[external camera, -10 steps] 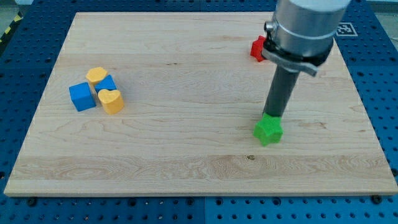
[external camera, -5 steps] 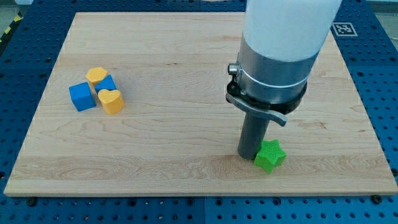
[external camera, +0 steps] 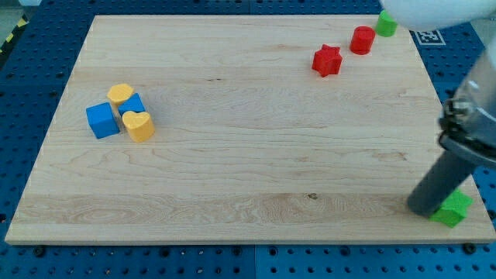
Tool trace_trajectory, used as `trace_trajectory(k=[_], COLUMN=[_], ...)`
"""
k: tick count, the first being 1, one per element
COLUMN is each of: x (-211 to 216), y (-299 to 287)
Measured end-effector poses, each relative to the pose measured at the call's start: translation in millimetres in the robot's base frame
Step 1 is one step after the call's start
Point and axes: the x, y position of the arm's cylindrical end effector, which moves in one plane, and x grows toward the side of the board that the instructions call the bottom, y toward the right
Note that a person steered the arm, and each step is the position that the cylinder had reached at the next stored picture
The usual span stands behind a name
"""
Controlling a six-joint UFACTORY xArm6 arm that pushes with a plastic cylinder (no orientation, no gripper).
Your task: Move the green star to the bottom right
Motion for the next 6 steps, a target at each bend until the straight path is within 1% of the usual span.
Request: trace_trajectory(k=[1,2,3,4,5,6], x=[-1,-36,-100,-169,-240,-289], y=[26,-13,-84,-168,-225,-190])
